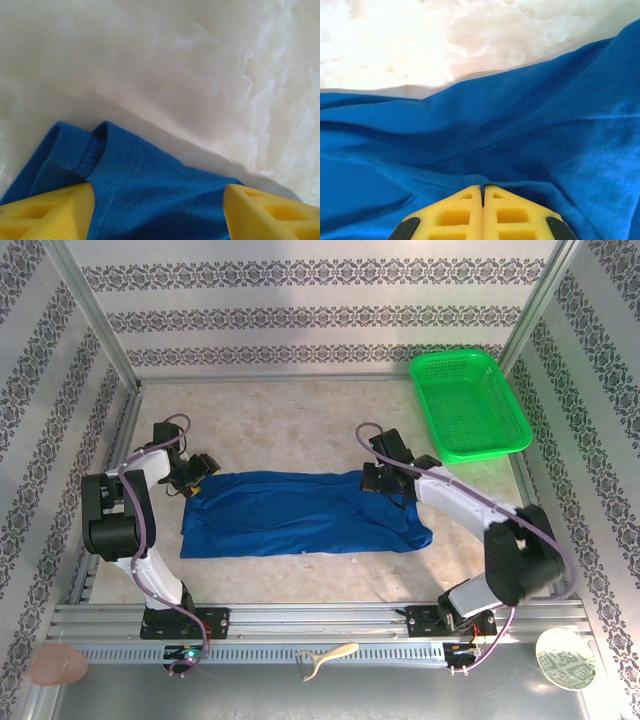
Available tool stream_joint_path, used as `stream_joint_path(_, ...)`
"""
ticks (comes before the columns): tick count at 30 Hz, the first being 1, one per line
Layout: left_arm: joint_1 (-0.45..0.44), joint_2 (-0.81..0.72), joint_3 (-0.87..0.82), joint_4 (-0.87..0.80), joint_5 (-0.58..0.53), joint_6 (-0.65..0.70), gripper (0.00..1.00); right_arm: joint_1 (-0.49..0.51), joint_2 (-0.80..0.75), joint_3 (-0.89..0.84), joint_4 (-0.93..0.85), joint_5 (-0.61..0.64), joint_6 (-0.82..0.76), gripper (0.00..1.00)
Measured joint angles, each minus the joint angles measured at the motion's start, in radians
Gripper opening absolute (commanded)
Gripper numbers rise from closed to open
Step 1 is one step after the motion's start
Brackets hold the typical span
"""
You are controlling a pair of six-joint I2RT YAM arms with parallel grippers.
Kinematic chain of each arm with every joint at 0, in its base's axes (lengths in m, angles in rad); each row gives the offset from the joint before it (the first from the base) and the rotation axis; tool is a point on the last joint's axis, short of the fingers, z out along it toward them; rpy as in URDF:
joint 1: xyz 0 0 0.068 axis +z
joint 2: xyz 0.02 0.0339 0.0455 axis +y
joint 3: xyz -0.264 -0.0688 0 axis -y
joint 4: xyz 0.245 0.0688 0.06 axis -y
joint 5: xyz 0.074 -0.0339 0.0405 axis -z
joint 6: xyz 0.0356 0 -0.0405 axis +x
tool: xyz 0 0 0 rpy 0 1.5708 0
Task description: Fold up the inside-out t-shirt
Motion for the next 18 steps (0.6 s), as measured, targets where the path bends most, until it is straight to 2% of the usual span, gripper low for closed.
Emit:
stream_joint_path(9,0.0,0.044,0.06,-0.004,-0.011,0.021,0.69,0.217,-0.248,-0.209,-0.019,0.065,0.146,0.0)
stream_joint_path(11,0.0,0.059,0.087,-0.013,-0.014,0.033,0.7,0.293,-0.283,-0.272,-0.022,0.076,0.211,0.34)
stream_joint_path(12,0.0,0.066,0.103,-0.02,-0.014,0.038,0.7,0.326,-0.293,-0.296,-0.026,0.08,0.233,0.41)
stream_joint_path(15,0.0,0.077,0.173,-0.054,-0.014,0.06,0.71,0.409,-0.319,-0.347,-0.058,0.085,0.302,0.46)
stream_joint_path(18,0.0,0.058,0.234,-0.07,-0.014,0.076,0.72,0.406,-0.378,-0.346,-0.086,0.107,0.323,0.45)
